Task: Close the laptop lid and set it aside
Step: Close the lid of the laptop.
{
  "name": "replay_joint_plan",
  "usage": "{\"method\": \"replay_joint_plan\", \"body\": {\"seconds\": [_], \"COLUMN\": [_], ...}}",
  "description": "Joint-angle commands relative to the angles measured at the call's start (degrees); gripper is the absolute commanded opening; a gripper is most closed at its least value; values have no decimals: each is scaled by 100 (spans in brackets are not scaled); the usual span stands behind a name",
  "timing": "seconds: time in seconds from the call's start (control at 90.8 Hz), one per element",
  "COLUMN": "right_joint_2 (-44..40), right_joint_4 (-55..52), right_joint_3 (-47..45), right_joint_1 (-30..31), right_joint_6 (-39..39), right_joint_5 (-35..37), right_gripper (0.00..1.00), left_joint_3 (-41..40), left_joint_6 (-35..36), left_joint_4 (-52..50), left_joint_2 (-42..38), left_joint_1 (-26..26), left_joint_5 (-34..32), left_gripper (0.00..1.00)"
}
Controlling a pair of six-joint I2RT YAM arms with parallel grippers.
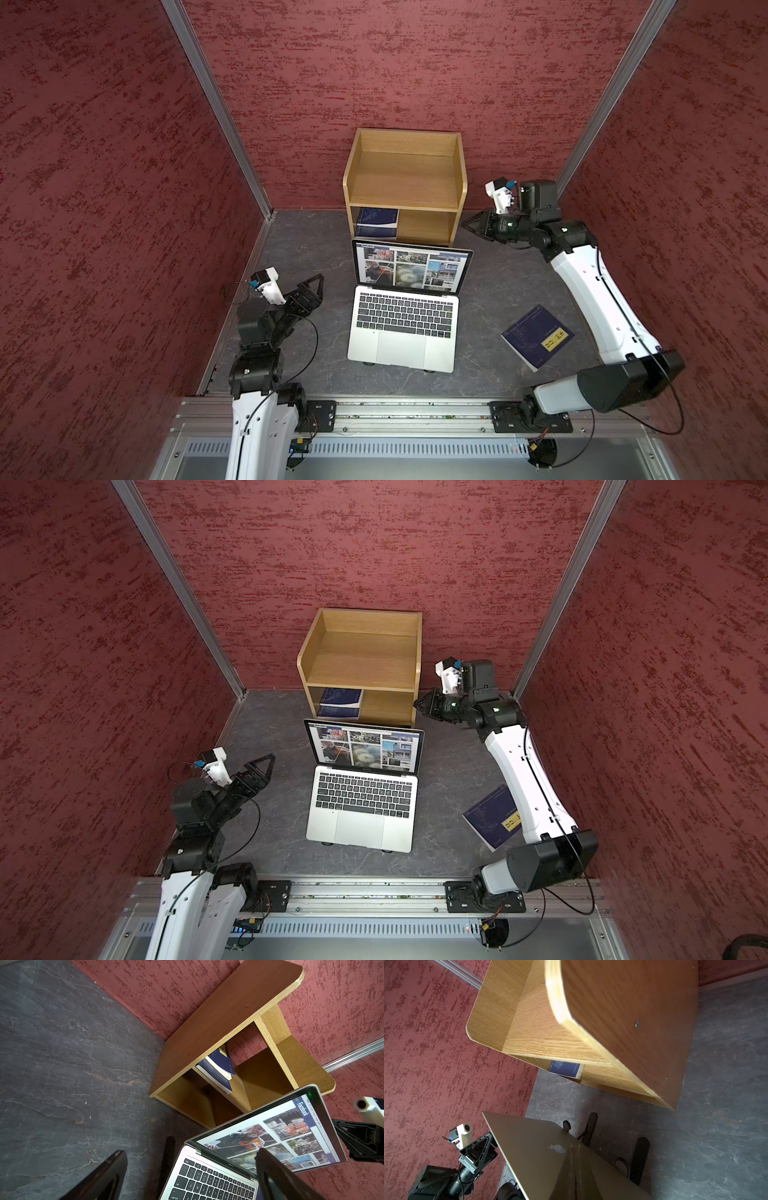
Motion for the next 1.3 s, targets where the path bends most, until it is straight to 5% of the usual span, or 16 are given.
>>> {"method": "replay_joint_plan", "body": {"seconds": [0.0, 0.551, 1.289], "right_joint_2": [420, 154, -1240], "right_joint_4": [-429, -1547, -1089], "right_joint_3": [450, 501, -1232], "right_joint_1": [4, 604, 1762], "right_joint_6": [-303, -1162, -574], "right_joint_5": [-329, -242, 553], "right_gripper": [0, 0, 0], "left_joint_3": [-92, -81, -5], "left_joint_6": [-28, -21, -205], "left_joint_4": [-214, -481, -647], "left_joint_2": [-35, -37, 125], "left_joint_1": [-34, -219, -359], "left_joint_5": [119, -10, -184], "left_gripper": [100, 100, 100]}}
